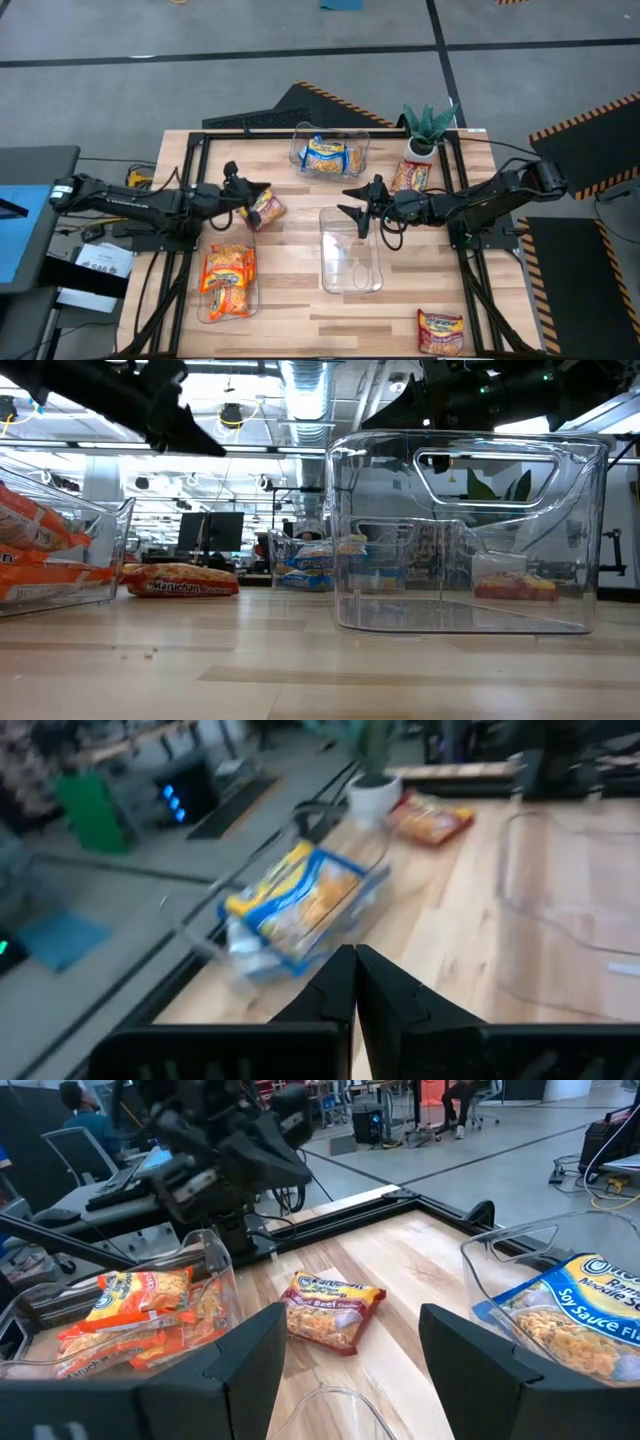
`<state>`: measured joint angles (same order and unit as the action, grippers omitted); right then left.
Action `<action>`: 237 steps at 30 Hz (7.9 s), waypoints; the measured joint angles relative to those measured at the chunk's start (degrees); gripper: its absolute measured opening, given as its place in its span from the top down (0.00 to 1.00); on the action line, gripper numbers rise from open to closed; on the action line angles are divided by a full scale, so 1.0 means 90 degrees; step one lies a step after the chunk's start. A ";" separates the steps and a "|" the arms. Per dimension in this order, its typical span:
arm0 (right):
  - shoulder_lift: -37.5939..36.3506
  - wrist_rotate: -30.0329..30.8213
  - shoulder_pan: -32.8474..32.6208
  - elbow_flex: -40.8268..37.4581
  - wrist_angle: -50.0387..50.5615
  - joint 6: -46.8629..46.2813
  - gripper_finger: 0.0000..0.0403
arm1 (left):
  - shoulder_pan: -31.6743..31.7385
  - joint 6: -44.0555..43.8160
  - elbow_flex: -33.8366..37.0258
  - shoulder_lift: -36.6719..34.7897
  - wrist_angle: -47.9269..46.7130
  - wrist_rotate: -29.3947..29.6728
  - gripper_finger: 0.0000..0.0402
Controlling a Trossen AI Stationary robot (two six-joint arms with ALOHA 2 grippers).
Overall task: Sort Maruchan noodles
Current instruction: Put the top left red noodle pack into the bottom right transparent bin
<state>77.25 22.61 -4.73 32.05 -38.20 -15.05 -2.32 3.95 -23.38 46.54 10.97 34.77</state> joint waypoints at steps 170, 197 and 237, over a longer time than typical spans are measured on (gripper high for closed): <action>0.0000 -0.0002 0.0126 -0.0002 0.0076 -0.0180 0.37 | -0.0107 0.0120 0.0027 0.2620 0.3450 -0.2146 1.00; -0.0002 -0.0002 0.0126 -0.0002 0.0148 -0.0231 0.37 | 0.1301 -0.0807 -0.2239 0.5266 -0.2712 -0.4484 0.54; -0.0001 -0.0005 0.0126 -0.0002 0.0197 -0.0284 0.37 | 0.0978 0.0023 -0.2205 0.2400 -0.0285 -0.4975 1.00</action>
<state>77.25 22.57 -3.60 32.03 -36.42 -17.61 6.48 4.16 -43.22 68.14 8.41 -10.01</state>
